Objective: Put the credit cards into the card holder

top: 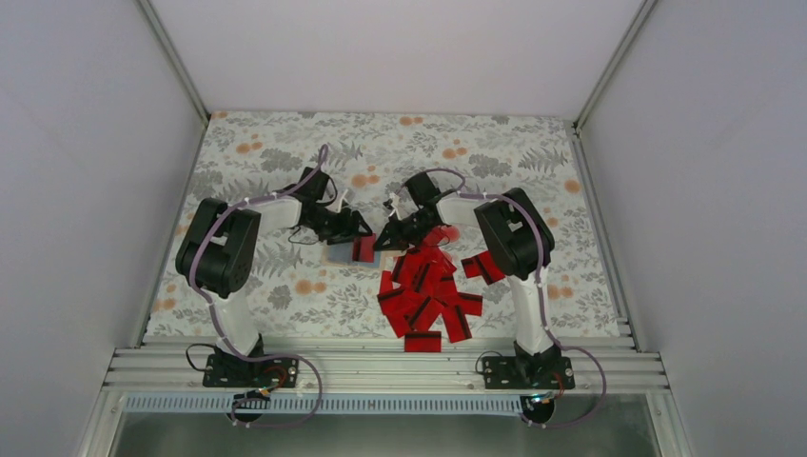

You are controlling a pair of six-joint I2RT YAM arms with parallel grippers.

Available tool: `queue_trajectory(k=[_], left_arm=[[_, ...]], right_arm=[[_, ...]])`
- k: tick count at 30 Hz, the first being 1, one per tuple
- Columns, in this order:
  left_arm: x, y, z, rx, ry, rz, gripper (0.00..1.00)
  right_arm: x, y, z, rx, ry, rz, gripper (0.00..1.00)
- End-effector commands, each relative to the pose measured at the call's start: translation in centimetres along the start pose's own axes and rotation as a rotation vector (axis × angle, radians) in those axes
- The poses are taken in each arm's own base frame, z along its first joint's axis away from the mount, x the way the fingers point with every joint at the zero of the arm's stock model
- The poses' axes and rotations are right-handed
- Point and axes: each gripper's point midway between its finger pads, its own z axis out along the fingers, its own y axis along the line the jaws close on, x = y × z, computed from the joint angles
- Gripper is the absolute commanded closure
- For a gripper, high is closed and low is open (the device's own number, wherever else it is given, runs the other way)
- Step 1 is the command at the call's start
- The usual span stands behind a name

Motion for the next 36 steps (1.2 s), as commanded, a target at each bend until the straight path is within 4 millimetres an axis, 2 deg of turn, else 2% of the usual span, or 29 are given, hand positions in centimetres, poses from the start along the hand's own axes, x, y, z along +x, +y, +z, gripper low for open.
queue_trajectory(k=[1, 8, 16, 21, 30, 36], left_arm=[[1.7, 1.7, 0.8, -0.013, 0.035, -0.038, 0.39], [0.7, 0.3, 0.2, 0.023, 0.018, 0.006, 0.54], [0.3, 2.5, -0.3, -0.126, 0.001, -0.004, 0.71], [0.1, 3.5, -0.8, -0.199, -0.009, -0.02, 0.75], [0.1, 3.3, -0.8, -0.193, 0.005, -0.007, 0.97], [0.3, 2.9, -0.5, -0.165, 0.017, 0.004, 0.98]], right_arm=[[2.3, -7.1, 2.1, 0.222, 0.046, 0.097, 0.96], [1.8, -7.0, 2.2, 0.219, 0.043, 0.095, 0.96], [1.6, -6.9, 2.2, 0.221, 0.044, 0.092, 0.96], [1.7, -6.9, 2.1, 0.223, 0.044, 0.089, 0.96], [1.5, -6.8, 2.1, 0.223, 0.041, 0.09, 0.96], [1.4, -6.7, 2.0, 0.226, 0.037, 0.091, 0.96]])
